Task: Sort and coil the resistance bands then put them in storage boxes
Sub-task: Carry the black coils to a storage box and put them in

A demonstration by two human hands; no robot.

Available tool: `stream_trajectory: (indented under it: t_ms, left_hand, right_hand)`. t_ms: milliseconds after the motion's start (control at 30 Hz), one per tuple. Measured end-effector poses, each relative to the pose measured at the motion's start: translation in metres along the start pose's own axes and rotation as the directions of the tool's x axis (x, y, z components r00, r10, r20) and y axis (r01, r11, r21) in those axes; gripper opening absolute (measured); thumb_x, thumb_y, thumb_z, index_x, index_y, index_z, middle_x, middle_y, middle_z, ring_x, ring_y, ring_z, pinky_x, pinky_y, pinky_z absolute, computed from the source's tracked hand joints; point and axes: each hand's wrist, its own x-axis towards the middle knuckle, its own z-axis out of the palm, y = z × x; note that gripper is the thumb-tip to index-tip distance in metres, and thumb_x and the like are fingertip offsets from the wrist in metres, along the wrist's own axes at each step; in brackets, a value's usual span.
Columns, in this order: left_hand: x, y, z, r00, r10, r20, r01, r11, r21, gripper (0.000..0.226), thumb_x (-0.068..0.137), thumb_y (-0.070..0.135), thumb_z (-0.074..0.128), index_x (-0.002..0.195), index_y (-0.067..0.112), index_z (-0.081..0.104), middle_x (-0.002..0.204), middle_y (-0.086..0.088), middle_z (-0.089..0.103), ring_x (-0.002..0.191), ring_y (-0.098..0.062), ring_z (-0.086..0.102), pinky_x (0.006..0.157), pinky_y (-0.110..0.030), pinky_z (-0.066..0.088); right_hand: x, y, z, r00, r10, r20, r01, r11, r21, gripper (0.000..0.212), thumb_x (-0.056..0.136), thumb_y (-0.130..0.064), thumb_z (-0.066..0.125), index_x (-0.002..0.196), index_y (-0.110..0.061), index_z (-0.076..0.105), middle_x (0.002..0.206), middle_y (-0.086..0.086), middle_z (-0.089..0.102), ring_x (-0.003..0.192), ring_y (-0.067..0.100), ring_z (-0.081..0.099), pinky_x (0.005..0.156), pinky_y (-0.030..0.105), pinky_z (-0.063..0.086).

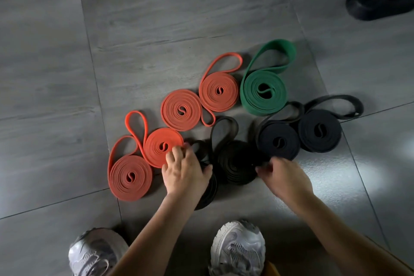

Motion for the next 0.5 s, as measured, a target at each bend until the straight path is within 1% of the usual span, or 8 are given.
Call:
stream_trajectory:
  t_ms: [67, 100, 167, 200, 267, 367, 433, 500]
  left_hand:
    - [0.017, 0.018, -0.008, 0.991, 0.086, -0.104, -0.083, 0.996, 0.034, 0.074, 0.078, 0.057, 0.06, 0.134, 0.015, 0.036, 0.131, -0.008, 0.038, 0.124, -0.029, 0.034, 0.099, -0.039, 0.033]
    - [0.027, 0.026, -0.01, 0.988, 0.12, -0.099, -0.116, 0.992, 0.042, 0.07, 0.079, 0.055, 0.06, 0.132, 0.014, 0.039, 0.13, -0.008, 0.041, 0.124, -0.029, 0.035, 0.099, -0.04, 0.032]
    - [0.043, 0.043, -0.011, 0.991, 0.128, 0.031, -0.129, 0.991, 0.043, 0.065, 0.082, 0.052, 0.059, 0.129, 0.012, 0.041, 0.13, -0.008, 0.048, 0.126, -0.028, 0.038, 0.102, -0.04, 0.028]
    - [0.049, 0.05, -0.01, 0.987, 0.123, 0.108, -0.126, 0.991, 0.031, 0.064, 0.083, 0.052, 0.058, 0.128, 0.011, 0.042, 0.13, -0.009, 0.051, 0.127, -0.028, 0.041, 0.103, -0.041, 0.027]
    - [0.056, 0.062, -0.006, 0.965, 0.166, 0.201, -0.167, 0.986, -0.015, 0.059, 0.085, 0.052, 0.057, 0.127, 0.012, 0.044, 0.128, -0.008, 0.055, 0.124, -0.027, 0.047, 0.102, -0.042, 0.029]
    - [0.056, 0.07, -0.001, 0.878, 0.383, 0.288, -0.393, 0.919, -0.025, 0.051, 0.087, 0.043, 0.059, 0.13, 0.019, 0.047, 0.132, -0.008, 0.051, 0.122, -0.029, 0.049, 0.101, -0.041, 0.034]
    - [0.057, 0.07, 0.0, 0.829, 0.448, 0.333, -0.462, 0.886, -0.04, 0.051, 0.087, 0.033, 0.061, 0.135, 0.023, 0.045, 0.134, -0.011, 0.045, 0.123, -0.033, 0.047, 0.101, -0.04, 0.038]
    - [0.06, 0.066, -0.002, 0.816, 0.458, 0.352, -0.464, 0.883, -0.074, 0.054, 0.089, 0.028, 0.06, 0.139, 0.026, 0.041, 0.137, -0.012, 0.04, 0.124, -0.035, 0.044, 0.103, -0.04, 0.038]
  right_hand:
    - [-0.003, 0.005, 0.007, 0.995, 0.063, 0.074, -0.071, 0.992, 0.109, 0.032, 0.084, -0.048, 0.058, 0.068, -0.021, 0.053, 0.082, 0.003, 0.068, 0.088, 0.028, 0.064, 0.067, 0.03, 0.042]
    - [-0.004, 0.005, 0.01, 0.99, 0.084, 0.111, -0.105, 0.975, 0.195, 0.034, 0.084, -0.045, 0.059, 0.064, -0.02, 0.049, 0.076, 0.002, 0.067, 0.085, 0.026, 0.066, 0.069, 0.03, 0.045]
    - [-0.003, 0.0, 0.015, 0.978, 0.124, 0.168, -0.184, 0.893, 0.412, 0.027, 0.083, -0.036, 0.061, 0.066, -0.018, 0.052, 0.065, -0.003, 0.067, 0.077, 0.021, 0.069, 0.077, 0.038, 0.054]
    - [-0.002, -0.004, 0.017, 0.97, 0.158, 0.186, -0.235, 0.81, 0.538, 0.019, 0.084, -0.031, 0.062, 0.075, -0.015, 0.058, 0.064, -0.004, 0.066, 0.075, 0.02, 0.07, 0.079, 0.042, 0.056]
    - [0.001, -0.01, 0.018, 0.932, 0.259, 0.253, -0.359, 0.565, 0.743, 0.029, 0.086, -0.021, 0.063, 0.104, 0.001, 0.061, 0.073, 0.0, 0.065, 0.077, 0.023, 0.07, 0.074, 0.044, 0.058]
    - [-0.001, -0.018, 0.017, 0.838, 0.308, 0.451, -0.52, 0.195, 0.832, 0.031, 0.089, -0.016, 0.063, 0.117, -0.005, 0.057, 0.096, 0.021, 0.06, 0.095, 0.033, 0.065, 0.061, 0.03, 0.055]
    - [-0.004, -0.021, 0.017, 0.803, 0.272, 0.53, -0.567, 0.078, 0.82, 0.047, 0.088, -0.016, 0.065, 0.132, -0.011, 0.048, 0.099, 0.021, 0.059, 0.091, 0.029, 0.065, 0.063, 0.03, 0.053]
    - [-0.006, -0.024, 0.017, 0.795, 0.266, 0.546, -0.576, 0.046, 0.816, 0.054, 0.087, -0.016, 0.066, 0.137, -0.016, 0.044, 0.103, 0.017, 0.06, 0.086, 0.024, 0.064, 0.067, 0.032, 0.052]
